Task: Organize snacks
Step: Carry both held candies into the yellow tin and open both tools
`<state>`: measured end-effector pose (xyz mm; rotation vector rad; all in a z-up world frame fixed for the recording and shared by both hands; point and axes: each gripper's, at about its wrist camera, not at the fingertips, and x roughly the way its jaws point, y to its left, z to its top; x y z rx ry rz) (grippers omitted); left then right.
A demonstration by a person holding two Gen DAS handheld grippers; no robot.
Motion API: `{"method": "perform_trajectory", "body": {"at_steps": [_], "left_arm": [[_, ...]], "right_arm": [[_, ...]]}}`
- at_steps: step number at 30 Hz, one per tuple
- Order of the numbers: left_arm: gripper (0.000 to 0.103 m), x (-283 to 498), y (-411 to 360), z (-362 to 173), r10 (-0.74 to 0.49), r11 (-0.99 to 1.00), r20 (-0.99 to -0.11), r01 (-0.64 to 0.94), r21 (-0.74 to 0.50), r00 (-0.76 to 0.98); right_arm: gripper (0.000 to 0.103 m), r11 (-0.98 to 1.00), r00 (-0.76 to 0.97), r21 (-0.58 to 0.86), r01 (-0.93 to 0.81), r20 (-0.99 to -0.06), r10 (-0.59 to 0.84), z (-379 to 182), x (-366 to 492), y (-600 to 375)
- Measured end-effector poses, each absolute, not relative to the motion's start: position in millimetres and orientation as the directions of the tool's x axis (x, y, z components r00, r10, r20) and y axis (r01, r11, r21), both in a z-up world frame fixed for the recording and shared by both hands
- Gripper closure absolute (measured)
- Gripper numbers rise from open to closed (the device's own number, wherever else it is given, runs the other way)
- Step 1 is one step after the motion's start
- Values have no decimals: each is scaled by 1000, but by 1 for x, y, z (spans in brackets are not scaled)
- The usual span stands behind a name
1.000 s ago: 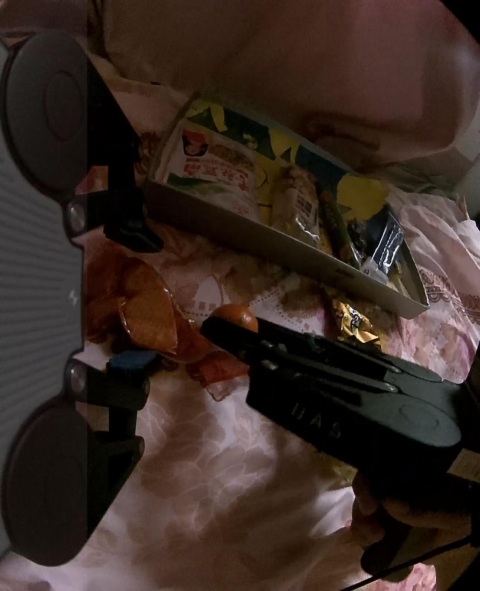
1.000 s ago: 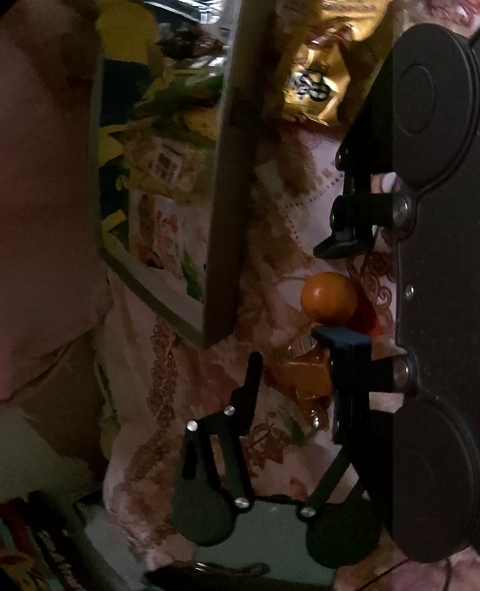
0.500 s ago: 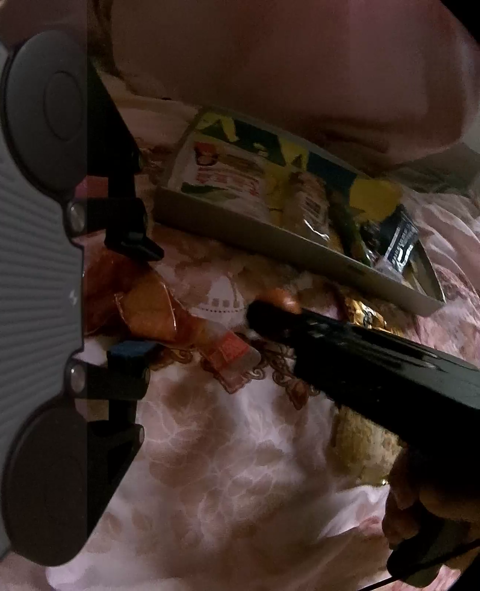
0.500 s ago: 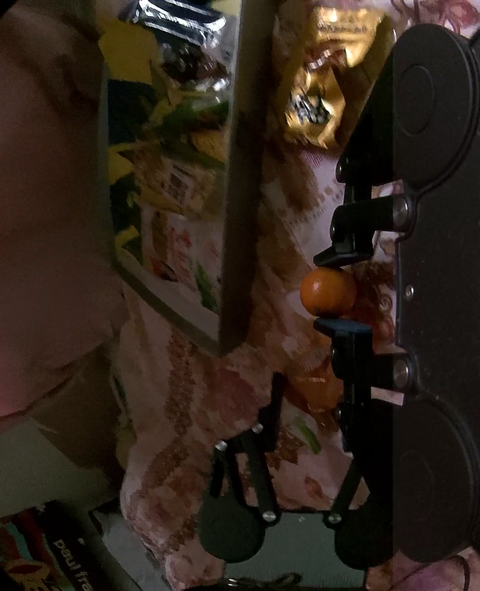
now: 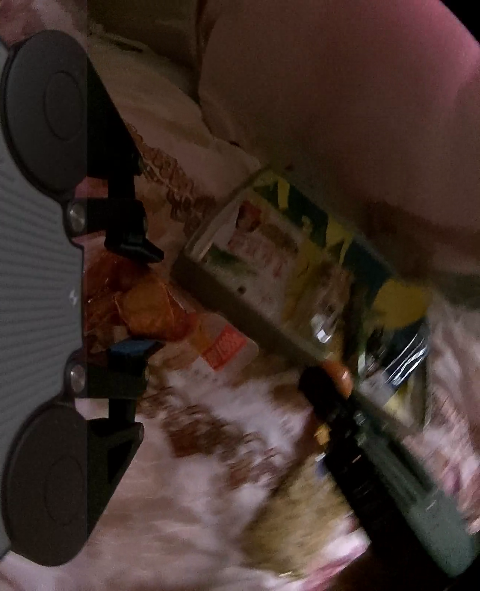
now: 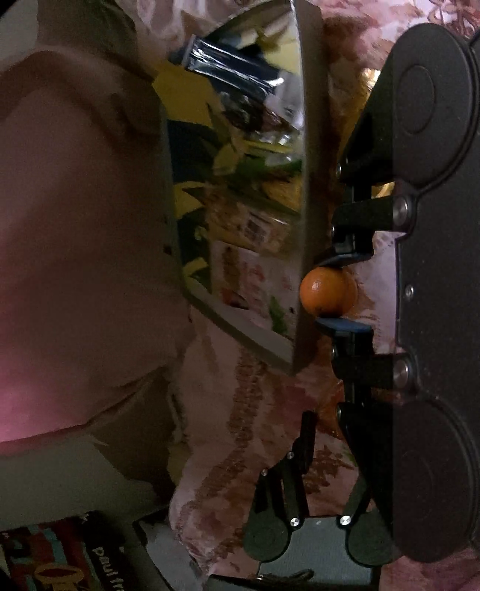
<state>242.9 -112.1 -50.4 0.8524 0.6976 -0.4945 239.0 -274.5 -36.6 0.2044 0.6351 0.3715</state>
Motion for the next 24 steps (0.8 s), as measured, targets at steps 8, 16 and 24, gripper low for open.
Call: {"method": "perform_trajectory", "body": {"at_steps": [8,16,24], "left_arm": [[58,260,-130,-15,-161,671,-672,579,462,723],[79,301,-167,2,-207,785,-623,508,355,755],[79,347,-192,-35,-146,827,-659,456,327,738]], "right_arm": [[72,938,827,283,-199,-466,315,-25,237,-293],[72,947,893,316,-61,-407,194,-29,243,-321],[71,960,880,279,-27,-449,155,-51,254,-329]]}}
